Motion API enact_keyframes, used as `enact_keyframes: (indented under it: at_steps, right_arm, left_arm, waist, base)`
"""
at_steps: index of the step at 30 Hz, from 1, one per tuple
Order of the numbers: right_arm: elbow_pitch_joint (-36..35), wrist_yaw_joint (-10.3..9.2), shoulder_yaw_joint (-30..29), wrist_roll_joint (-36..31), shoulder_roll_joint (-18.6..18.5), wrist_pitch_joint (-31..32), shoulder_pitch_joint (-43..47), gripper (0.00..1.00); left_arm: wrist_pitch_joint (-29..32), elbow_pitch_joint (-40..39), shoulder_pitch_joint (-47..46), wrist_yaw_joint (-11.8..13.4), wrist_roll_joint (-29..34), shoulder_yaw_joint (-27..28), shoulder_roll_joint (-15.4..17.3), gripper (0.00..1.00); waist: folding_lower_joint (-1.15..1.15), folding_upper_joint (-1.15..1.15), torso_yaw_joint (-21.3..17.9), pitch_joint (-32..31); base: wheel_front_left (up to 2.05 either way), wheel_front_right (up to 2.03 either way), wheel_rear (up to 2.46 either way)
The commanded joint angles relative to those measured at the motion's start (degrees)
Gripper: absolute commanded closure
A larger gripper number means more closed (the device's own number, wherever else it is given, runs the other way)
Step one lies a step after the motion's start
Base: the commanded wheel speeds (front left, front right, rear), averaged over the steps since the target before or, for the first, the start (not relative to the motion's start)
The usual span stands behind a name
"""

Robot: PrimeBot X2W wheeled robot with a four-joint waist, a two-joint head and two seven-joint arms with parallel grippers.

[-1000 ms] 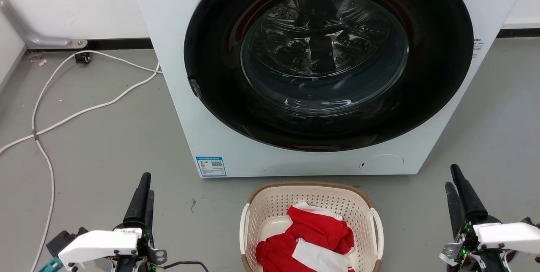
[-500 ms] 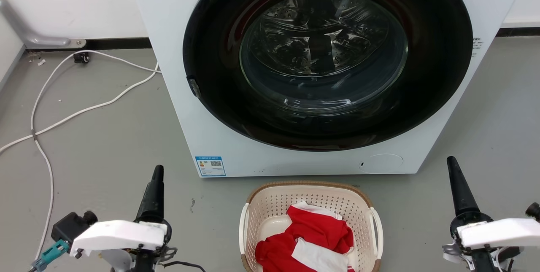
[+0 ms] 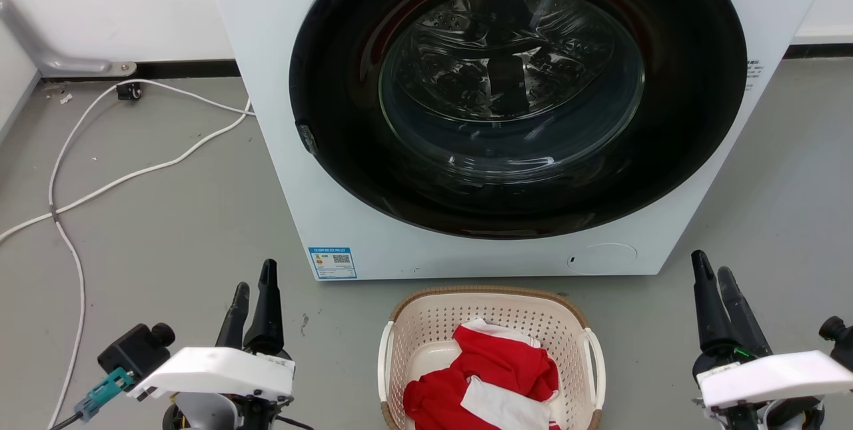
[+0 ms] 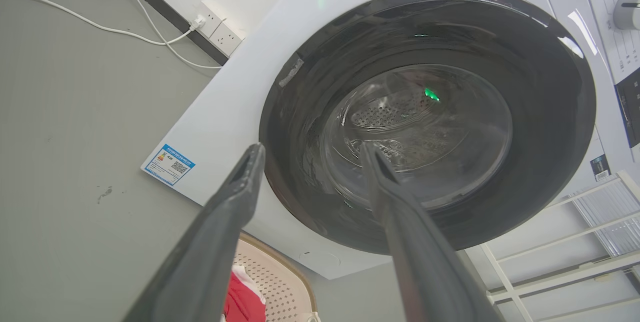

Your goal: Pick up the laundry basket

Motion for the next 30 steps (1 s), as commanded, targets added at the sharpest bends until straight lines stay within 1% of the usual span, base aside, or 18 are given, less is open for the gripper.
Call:
enact_keyframes:
  at_steps: [1, 8, 9, 25, 30]
  right_arm:
    - [-1.5, 0.0, 0.35, -2.18, -0.2, -0.64, -0.01, 0.0]
    - [-3.19, 0.0, 0.58, -7.63, -0.22, -1.95, 0.89, 0.0]
    - [-3.19, 0.0, 0.58, -7.63, -0.22, -1.95, 0.89, 0.0]
    - [-5.24, 0.0, 0.45, -19.63, -0.26, -4.59, 2.39, 0.0]
    - [-5.75, 0.0, 0.47, -22.11, -0.27, -5.35, 2.86, 0.0]
  left_arm:
    - [-0.58, -1.28, -0.13, 0.29, 2.05, -0.44, 0.23, 0.0]
    - [-1.86, -2.2, 0.29, 1.08, 7.89, -1.68, 0.25, 0.0]
    - [-1.86, -2.2, 0.29, 1.08, 7.89, -1.68, 0.25, 0.0]
    - [-4.52, -3.7, 1.04, 2.39, 19.67, -4.1, 0.27, 0.0]
    - [-5.28, -4.04, 1.38, 2.84, 22.97, -4.77, 0.28, 0.0]
  waist:
    - [-0.01, 0.0, 0.0, 0.04]
    - [-0.01, 0.0, 0.01, 0.19]
    - [-0.01, 0.0, 0.01, 0.19]
    - [-0.01, 0.0, -0.13, 0.64]
    - [-0.01, 0.0, -0.21, 0.67]
  base:
    - [0.0, 0.0, 0.0]
    - [0.0, 0.0, 0.0]
    - [0.0, 0.0, 0.0]
    - [0.0, 0.0, 0.0]
    - [0.0, 0.0, 0.0]
